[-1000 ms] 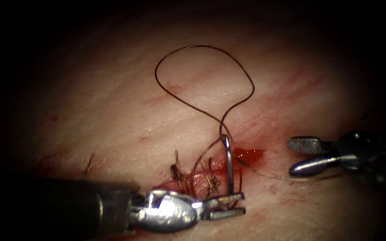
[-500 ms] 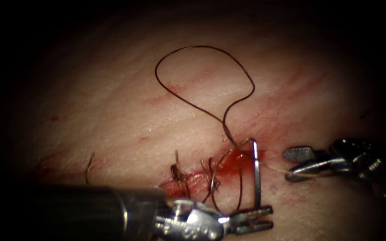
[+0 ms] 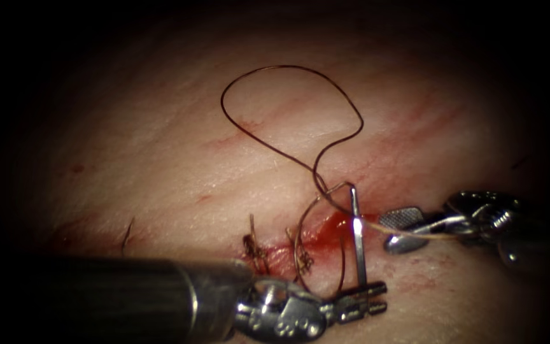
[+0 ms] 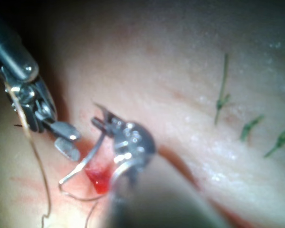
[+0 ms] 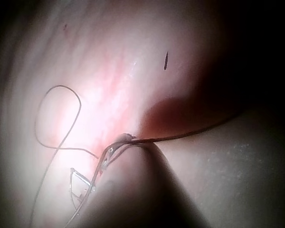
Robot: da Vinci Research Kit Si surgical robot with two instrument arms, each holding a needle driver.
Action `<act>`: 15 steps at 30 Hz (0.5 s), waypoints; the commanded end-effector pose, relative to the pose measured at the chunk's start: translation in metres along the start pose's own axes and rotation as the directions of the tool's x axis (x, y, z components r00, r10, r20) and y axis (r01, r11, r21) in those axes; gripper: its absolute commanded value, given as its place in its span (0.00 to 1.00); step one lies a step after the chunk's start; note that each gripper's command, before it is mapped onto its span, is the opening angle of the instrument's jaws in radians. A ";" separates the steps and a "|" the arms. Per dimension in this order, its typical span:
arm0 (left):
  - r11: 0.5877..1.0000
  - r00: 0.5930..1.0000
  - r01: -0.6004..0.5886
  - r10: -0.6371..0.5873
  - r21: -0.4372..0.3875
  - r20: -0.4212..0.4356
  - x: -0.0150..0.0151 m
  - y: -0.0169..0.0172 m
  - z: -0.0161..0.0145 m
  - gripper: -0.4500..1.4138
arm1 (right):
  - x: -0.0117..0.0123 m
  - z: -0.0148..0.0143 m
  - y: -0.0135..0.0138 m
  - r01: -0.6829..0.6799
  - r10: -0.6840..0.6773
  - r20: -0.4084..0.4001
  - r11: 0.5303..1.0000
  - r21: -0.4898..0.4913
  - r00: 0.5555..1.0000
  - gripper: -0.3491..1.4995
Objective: Wound Closure
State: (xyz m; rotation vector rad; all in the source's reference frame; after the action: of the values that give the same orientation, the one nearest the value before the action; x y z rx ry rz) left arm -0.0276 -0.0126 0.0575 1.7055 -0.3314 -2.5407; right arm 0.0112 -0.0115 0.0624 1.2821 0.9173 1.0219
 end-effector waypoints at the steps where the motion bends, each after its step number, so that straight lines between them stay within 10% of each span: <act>1: 1.000 1.000 -0.003 0.003 -0.002 -0.001 -0.0002 0.0006 0.0007 0.00 | 0.0002 0.0012 0.0007 -0.001 0.001 0.009 1.000 0.008 1.000 0.82; 15: 1.000 1.000 -0.026 0.026 0.001 0.007 0.0002 0.0009 0.0012 0.00 | 0.0014 0.0030 0.0005 -0.029 0.030 -0.009 0.996 0.082 1.000 0.81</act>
State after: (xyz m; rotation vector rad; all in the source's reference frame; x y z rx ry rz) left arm -0.0283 -0.0128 0.0575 1.6804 -0.3566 -2.5291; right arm 0.0138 -0.0106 0.0627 1.3595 0.9598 1.0271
